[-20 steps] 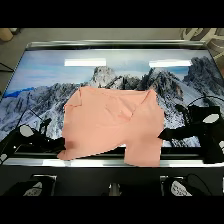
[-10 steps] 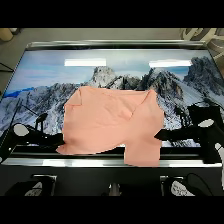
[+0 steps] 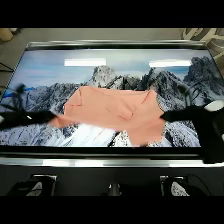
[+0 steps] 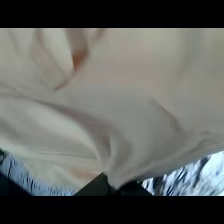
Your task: Fold the shirts.
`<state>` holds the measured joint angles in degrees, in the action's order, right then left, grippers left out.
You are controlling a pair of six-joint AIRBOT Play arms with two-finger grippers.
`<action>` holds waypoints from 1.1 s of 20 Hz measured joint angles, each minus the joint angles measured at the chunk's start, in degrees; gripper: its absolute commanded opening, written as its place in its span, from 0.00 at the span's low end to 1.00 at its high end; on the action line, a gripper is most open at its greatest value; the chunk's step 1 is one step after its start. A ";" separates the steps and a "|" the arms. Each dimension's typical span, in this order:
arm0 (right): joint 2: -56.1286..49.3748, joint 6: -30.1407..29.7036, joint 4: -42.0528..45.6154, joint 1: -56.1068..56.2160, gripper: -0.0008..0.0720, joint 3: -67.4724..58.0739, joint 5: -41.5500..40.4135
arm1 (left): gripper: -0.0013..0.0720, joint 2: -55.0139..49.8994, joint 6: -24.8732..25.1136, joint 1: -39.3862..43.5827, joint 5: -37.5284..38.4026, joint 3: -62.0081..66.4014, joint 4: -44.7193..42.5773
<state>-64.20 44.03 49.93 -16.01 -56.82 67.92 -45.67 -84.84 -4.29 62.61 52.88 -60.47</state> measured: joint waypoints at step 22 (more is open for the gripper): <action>21.40 1.73 20.37 -0.22 0.04 -40.00 4.48 | 0.06 1.03 -0.17 -1.16 4.35 45.97 -4.76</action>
<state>-42.81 45.76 70.30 -16.23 -96.82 72.40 -44.64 -85.01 -5.45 66.96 98.85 -65.23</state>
